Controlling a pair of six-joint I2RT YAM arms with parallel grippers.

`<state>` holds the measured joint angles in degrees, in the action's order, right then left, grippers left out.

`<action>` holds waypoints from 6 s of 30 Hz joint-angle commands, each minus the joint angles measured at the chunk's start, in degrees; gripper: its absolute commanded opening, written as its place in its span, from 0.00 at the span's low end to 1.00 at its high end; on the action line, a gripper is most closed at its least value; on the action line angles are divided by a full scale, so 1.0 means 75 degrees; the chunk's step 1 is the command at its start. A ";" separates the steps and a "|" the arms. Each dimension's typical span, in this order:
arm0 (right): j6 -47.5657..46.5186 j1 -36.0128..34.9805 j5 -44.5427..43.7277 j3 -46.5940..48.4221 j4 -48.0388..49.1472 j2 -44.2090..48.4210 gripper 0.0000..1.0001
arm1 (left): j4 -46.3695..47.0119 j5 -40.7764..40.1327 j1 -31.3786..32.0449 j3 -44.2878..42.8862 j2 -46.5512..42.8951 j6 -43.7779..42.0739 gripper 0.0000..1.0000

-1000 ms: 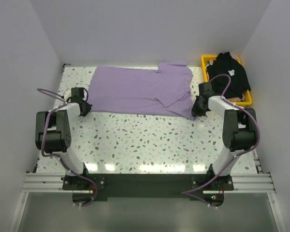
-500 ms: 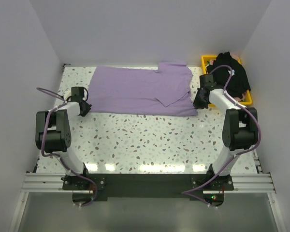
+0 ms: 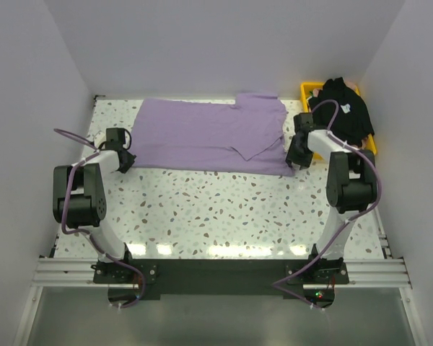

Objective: Fold and stack the t-shirts
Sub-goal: Fold the tshirt

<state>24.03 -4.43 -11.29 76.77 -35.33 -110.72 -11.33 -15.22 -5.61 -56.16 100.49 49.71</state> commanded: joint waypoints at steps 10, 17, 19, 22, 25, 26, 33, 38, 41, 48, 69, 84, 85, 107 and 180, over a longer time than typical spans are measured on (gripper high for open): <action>0.0569 0.0028 0.0579 -0.1763 0.0889 0.2222 0.49 | 0.0093 -0.0103 -0.0073 -0.0094 -0.0086 -0.0160 0.00; 0.0920 0.0028 0.1118 -0.2256 0.1464 0.2002 0.49 | 0.0140 -0.0080 -0.0061 -0.0024 -0.0144 -0.0160 0.00; 0.0956 0.0028 0.1177 -0.2221 0.1535 0.1837 0.49 | 0.0175 -0.0068 -0.0061 -0.0012 -0.0121 -0.0160 0.00; 0.0991 0.0028 0.1248 -0.2045 0.1500 0.1521 0.48 | 0.0198 -0.0045 -0.0061 -0.0012 -0.0098 -0.0171 0.00; 0.1049 0.0016 0.1248 -0.1928 0.1546 0.1415 0.43 | 0.0222 -0.0033 -0.0061 0.0023 -0.0156 -0.0172 0.00; 0.1050 0.0028 0.1236 -0.1858 0.1500 0.1380 0.28 | 0.0222 -0.0021 -0.0061 0.0058 -0.0168 -0.0183 0.00; 0.1085 0.0028 0.1083 -0.2126 0.1336 0.2046 0.00 | -0.0141 -0.0185 -0.0061 0.0187 -0.0531 -0.0101 0.00; 0.0910 0.0063 0.1095 -0.2442 0.0869 0.2948 0.00 | -0.0574 -0.0489 -0.0061 0.0584 -0.1093 0.0074 0.00; 0.0804 0.0109 0.0990 -0.2723 0.0599 0.3416 0.00 | -0.0797 -0.0583 -0.0073 0.0854 -0.1468 0.0180 0.00; 0.0792 0.0203 0.1200 -0.3673 0.0165 0.4588 0.00 | -0.1348 -0.1017 -0.0061 0.1324 -0.2381 0.0285 0.00; 0.0546 -0.0343 0.1882 -0.3862 0.0116 0.5891 0.48 | -0.0648 0.0071 -0.0003 0.1933 -0.4104 -0.0194 0.72; 0.0885 -0.2902 0.0368 -0.2455 0.1781 0.2704 0.49 | -0.0211 0.1971 0.1310 0.1477 -0.4832 -0.1283 0.72; 0.0909 -0.2914 0.0392 -0.2420 0.1862 0.2564 0.49 | -0.0246 0.1994 0.1333 0.1384 -0.4843 -0.1354 0.72; 0.1319 -0.3851 -0.0323 -0.1928 0.2156 0.1462 0.42 | -0.0001 0.2686 0.1369 0.1605 -0.4644 -0.1742 0.72; 0.0382 -0.3489 -0.1870 -0.0440 0.1723 0.0267 0.38 | 0.0257 0.3331 0.1369 0.1746 -0.4293 -0.1847 0.70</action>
<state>26.57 -31.73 -23.27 71.33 -25.06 -107.02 -12.78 8.78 4.32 -43.27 68.77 37.19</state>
